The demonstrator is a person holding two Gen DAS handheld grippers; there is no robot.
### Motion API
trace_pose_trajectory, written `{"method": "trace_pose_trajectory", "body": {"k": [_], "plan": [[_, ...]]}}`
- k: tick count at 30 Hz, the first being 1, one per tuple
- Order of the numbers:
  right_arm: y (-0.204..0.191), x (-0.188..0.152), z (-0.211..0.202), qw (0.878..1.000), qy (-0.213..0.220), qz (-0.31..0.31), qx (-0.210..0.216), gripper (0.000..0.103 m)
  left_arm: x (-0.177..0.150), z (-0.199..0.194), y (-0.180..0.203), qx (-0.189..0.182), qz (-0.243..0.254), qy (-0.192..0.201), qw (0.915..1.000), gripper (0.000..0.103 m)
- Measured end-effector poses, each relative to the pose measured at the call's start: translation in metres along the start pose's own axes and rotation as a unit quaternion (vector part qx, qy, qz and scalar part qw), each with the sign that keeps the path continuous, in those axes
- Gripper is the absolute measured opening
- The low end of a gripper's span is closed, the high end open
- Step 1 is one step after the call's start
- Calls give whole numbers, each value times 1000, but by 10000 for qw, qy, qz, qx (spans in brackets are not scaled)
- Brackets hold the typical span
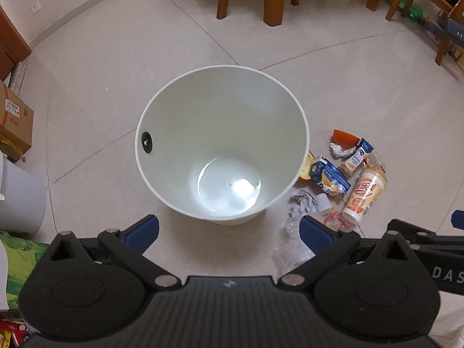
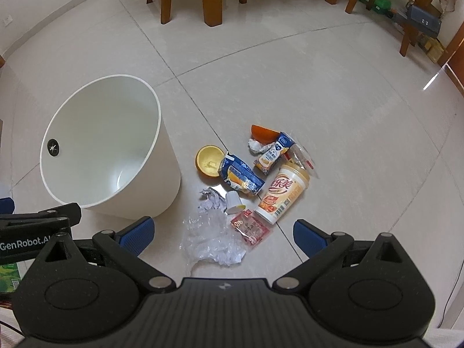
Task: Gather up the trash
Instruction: 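Move both tools toward the white bin and trash pile, then clamp the white bin rim with the left gripper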
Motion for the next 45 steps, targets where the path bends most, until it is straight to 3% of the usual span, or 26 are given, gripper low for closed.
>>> {"method": "trace_pose_trajectory", "body": {"k": [11,25,28,32,37,41,45], "plan": [[-7,17,26,9993,194,-242,221,103,35,31,-46,209,-105,219,9995,102],[3,19,69,9997,18,-10,240,103,78,89,-120,476,-231,285,9982,102],[2,17,76,9997,-53,-12,246,103,83,101,-129,331,-479,220,9981,102],[-1,14,84,9996,-140,-46,235,103,88,113,-130,268,-596,105,9978,78],[1,15,86,9994,-173,56,290,103,89,134,-132,187,-719,-94,9972,74],[5,18,84,9993,-131,148,328,103,82,151,-137,292,-887,-367,9950,59],[8,17,84,9991,-156,213,335,103,80,159,-140,267,-1065,-446,9929,54]]}}
Point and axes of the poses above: each gripper's, at about its wrist camera, not at the fingertips, and z roughly the way its jaws point, y to its right, x to its top, the point moved 10 cm from there along z, roughly the way its jaws point, and after that the axes turned 2 degrees about -y, right-handed, at the moved point
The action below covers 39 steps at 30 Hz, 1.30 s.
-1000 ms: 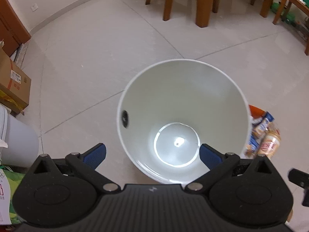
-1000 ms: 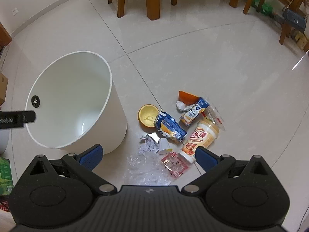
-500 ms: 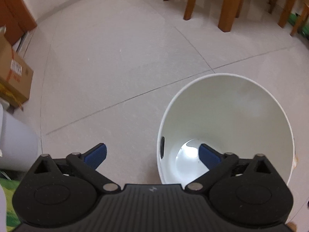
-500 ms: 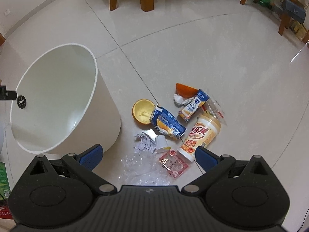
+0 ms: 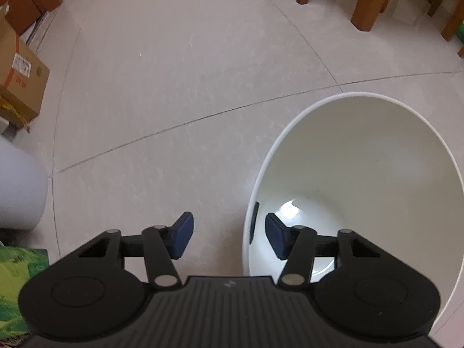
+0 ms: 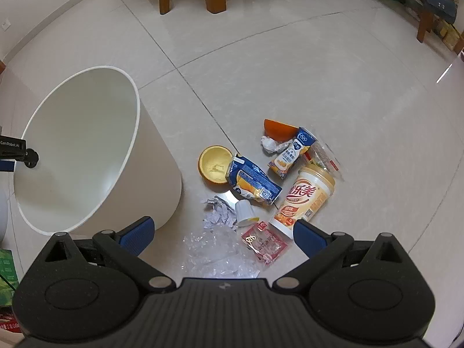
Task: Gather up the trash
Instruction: 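Clamp the white bin rim with the left gripper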
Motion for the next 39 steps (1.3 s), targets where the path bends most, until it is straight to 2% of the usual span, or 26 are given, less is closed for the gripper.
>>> {"method": "trace_pose_trajectory", "body": {"k": [4,8,9,10,14,18,22,29,32,34,36,39], "plan": [[3,-1,1,10000,-20,39,1,103,2,0,7,5,-31,2,10000,52],[5,-5,3,10000,-64,36,-47,103,-7,5,10,-238,-96,-262,9993,32],[7,-5,3,9999,-72,53,-54,103,-8,6,9,-222,-117,-284,9993,29],[8,-6,4,9999,-82,66,-63,103,-8,6,8,-181,-135,-269,9994,22],[13,-8,6,9999,-72,76,-87,103,-3,6,10,-127,-140,-174,9997,15],[20,-11,10,9999,-65,73,-109,103,-6,6,12,-41,-54,-129,9999,12],[26,-15,11,9999,-52,103,-57,103,-6,4,16,-104,-19,-184,9998,10],[35,-29,8,9994,163,-285,128,103,-3,3,15,-116,-15,-183,9998,10],[39,-44,19,9986,136,-470,224,103,1,4,17,-119,5,-160,9998,10],[33,-52,30,9971,114,-583,466,103,0,2,13,-162,-44,-156,9997,10],[22,-61,45,9942,86,-757,765,103,-1,1,12,-194,-65,-161,9997,10],[5,-74,80,9903,-19,-1047,908,103,-3,0,14,-100,75,-108,9999,11]]}}
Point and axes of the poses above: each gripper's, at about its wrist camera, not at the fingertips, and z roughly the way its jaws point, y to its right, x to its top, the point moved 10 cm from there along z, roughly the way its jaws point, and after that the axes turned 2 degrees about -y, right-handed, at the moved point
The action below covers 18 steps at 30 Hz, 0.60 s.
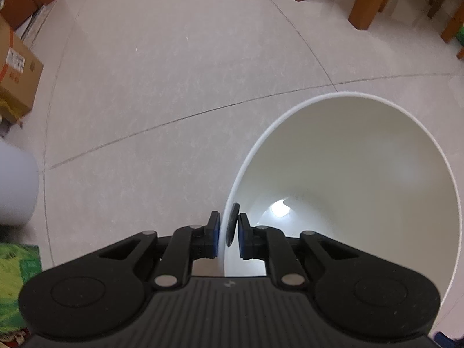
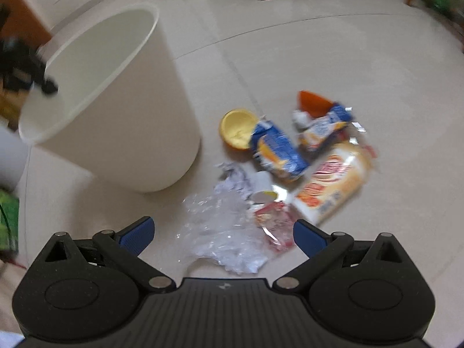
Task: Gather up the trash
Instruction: 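Clamp the white bin rim with the left gripper, then grasp the crumpled clear plastic wrap with the right gripper while left holds bin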
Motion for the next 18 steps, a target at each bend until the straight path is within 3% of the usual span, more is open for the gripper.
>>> {"method": "trace_pose_trajectory", "body": {"k": [4,8,12,18], "plan": [[-8,-16,54,9992,-362,-164,39,103,-1,0,0,-15,12,-25,10000,11],[-18,-34,89,9933,-636,-963,-49,103,0,-1,-1,-44,16,-31,10000,11],[-26,-45,112,9733,-787,-2153,-117,103,2,-1,-1,-40,30,-18,10000,11],[-31,-55,145,9530,-999,-2854,-205,103,1,-1,1,-34,87,10,10000,11]]}}
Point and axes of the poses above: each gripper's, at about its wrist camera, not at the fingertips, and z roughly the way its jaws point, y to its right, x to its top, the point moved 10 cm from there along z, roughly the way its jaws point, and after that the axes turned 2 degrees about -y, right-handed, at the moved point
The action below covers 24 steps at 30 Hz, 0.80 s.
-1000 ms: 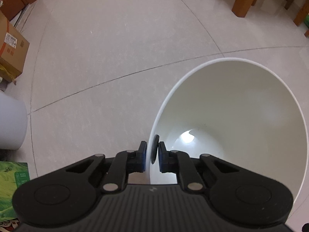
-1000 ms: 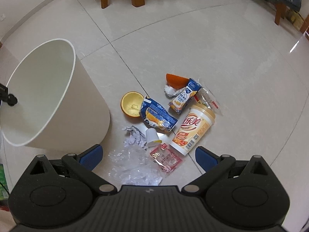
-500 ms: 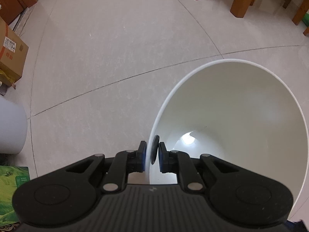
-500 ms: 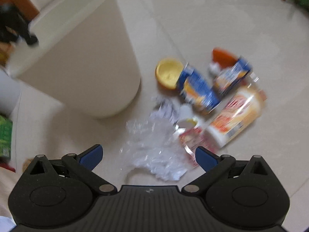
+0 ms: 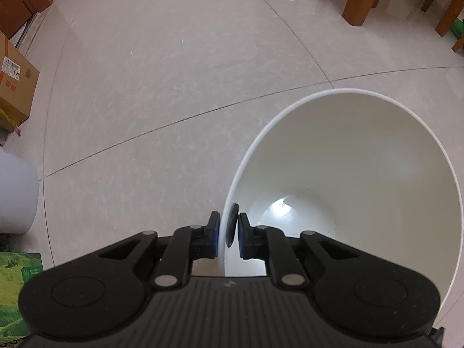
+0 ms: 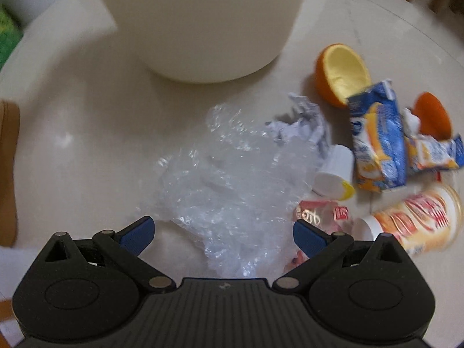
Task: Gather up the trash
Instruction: 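Grasp the crumpled clear plastic wrap with the right gripper while left holds bin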
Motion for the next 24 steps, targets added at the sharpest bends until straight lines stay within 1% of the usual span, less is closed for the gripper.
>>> {"method": "trace_pose_trajectory", "body": {"k": [4,8,9,11,12,13,15,18,21,24], "plan": [[-11,9,13,9994,85,-276,-188,103,0,-1,2,19,41,20,10000,11],[-25,15,14,9974,308,-521,-391,103,-1,-1,3,33,104,37,9999,11],[-28,15,15,9968,335,-564,-451,101,-1,-2,4,26,95,43,9999,11],[-34,11,13,9958,379,-639,-527,95,-1,-1,3,11,91,38,10000,11],[-37,9,12,9954,412,-676,-546,88,-1,-1,3,1,80,33,10000,11],[-34,1,10,9953,402,-700,-527,83,-2,0,3,-7,69,13,10000,11],[-36,-2,9,9957,361,-674,-516,69,-2,3,1,-17,51,-55,10000,10],[-34,-5,2,9966,382,-579,-439,61,-2,4,1,-13,64,-87,9999,10],[-26,-9,-11,9976,337,-473,-377,59,0,4,1,-23,58,-91,9999,10],[-18,-14,-27,9977,317,-427,-409,56,0,5,1,-32,67,-92,9999,10]]}}
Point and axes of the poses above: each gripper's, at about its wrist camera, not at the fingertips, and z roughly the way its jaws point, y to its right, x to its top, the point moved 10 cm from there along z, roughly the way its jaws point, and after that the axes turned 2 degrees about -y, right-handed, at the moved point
